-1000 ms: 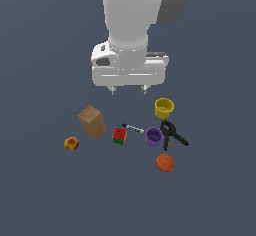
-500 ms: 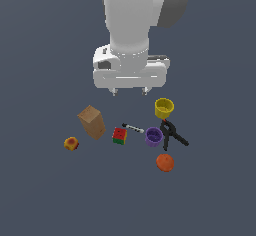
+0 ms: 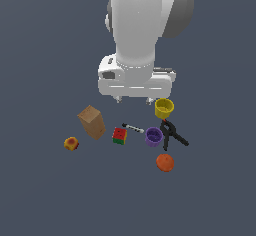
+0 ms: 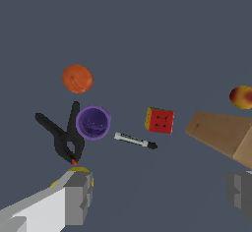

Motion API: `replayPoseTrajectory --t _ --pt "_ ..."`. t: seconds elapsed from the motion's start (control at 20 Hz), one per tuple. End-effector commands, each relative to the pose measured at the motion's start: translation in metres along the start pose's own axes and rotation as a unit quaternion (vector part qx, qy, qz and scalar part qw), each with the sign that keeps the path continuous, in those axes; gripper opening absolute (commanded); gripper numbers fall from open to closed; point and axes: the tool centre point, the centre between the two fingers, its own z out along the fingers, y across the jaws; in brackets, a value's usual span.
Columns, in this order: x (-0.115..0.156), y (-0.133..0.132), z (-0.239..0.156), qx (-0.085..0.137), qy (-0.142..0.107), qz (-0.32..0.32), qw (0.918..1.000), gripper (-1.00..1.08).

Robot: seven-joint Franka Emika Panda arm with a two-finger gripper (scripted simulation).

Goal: Pick up a designated object from a clutter of objects.

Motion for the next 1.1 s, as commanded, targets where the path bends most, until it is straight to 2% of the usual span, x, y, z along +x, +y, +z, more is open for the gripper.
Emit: replayPoseTrajectory --t 0.0,0.5,1.05 --pt "0.008 -0.006 0.007 0.0 0.001 0.021 0.9998 1.0" --pt "0.044 -0.037 0.043 -0.001 0.005 0.124 0.9923 1.0" --pt "0.077 -0.075 0.092 -0.001 0.01 0.237 0.9714 1.0"
